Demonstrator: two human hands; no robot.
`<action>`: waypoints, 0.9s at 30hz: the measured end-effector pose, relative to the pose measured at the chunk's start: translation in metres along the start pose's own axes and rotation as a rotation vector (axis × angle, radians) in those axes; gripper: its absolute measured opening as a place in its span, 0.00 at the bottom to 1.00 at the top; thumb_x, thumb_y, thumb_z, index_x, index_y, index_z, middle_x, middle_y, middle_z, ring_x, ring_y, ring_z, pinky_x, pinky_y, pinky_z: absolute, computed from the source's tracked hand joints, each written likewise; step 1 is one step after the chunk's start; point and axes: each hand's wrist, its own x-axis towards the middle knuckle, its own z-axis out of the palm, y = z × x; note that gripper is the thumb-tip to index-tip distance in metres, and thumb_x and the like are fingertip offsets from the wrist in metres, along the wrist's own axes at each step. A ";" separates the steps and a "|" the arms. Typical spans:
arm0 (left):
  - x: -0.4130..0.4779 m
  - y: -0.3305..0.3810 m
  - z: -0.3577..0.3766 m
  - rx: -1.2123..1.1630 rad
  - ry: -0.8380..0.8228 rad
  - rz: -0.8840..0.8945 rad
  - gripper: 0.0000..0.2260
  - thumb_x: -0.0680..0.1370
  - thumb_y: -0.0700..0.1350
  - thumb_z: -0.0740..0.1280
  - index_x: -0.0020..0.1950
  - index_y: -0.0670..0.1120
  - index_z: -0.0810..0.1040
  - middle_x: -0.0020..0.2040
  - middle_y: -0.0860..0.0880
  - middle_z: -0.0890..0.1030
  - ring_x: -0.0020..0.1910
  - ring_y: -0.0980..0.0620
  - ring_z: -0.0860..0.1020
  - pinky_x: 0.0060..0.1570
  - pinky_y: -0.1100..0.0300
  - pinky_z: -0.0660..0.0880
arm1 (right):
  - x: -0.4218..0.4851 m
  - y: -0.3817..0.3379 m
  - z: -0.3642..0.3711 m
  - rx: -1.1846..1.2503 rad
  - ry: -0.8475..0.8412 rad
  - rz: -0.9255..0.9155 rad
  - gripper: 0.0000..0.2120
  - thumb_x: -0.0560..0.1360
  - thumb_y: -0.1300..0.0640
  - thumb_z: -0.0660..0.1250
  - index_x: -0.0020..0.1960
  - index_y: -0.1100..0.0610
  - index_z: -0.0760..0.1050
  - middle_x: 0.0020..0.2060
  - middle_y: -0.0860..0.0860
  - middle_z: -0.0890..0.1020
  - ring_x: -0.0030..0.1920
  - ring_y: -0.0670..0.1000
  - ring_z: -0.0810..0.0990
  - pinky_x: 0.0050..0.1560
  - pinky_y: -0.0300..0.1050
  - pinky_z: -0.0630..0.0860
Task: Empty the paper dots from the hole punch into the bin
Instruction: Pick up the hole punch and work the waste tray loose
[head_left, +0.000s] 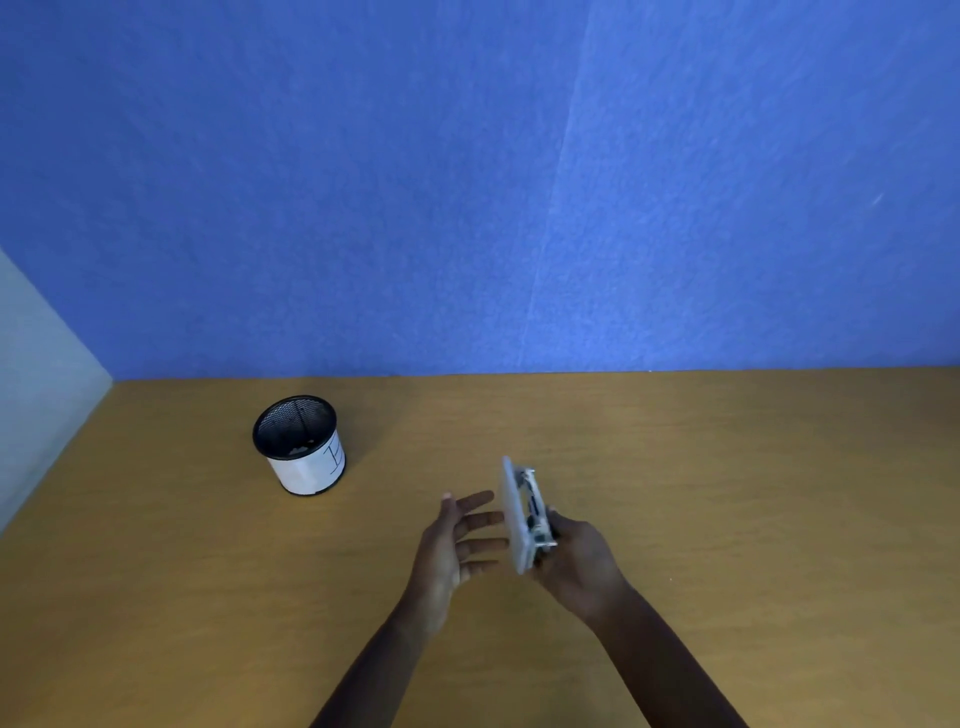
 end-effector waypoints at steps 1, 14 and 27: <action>-0.001 0.002 0.000 0.021 -0.014 0.011 0.17 0.81 0.51 0.51 0.54 0.46 0.77 0.44 0.47 0.82 0.32 0.55 0.83 0.28 0.64 0.78 | 0.000 -0.001 -0.002 0.064 -0.029 0.032 0.10 0.76 0.67 0.54 0.42 0.64 0.74 0.28 0.57 0.80 0.23 0.51 0.80 0.25 0.38 0.78; -0.009 0.008 0.017 0.176 -0.063 0.145 0.11 0.77 0.36 0.62 0.53 0.50 0.77 0.36 0.49 0.81 0.33 0.56 0.80 0.32 0.64 0.77 | -0.010 -0.005 -0.004 0.201 -0.305 0.142 0.22 0.46 0.69 0.81 0.37 0.66 0.77 0.29 0.56 0.76 0.22 0.52 0.77 0.22 0.39 0.74; -0.009 0.013 0.029 0.068 -0.058 0.039 0.19 0.81 0.53 0.52 0.47 0.46 0.80 0.41 0.48 0.82 0.39 0.51 0.82 0.40 0.57 0.78 | -0.019 -0.020 0.015 -0.558 -0.057 -0.191 0.13 0.78 0.56 0.61 0.57 0.63 0.76 0.39 0.55 0.80 0.34 0.49 0.80 0.33 0.41 0.77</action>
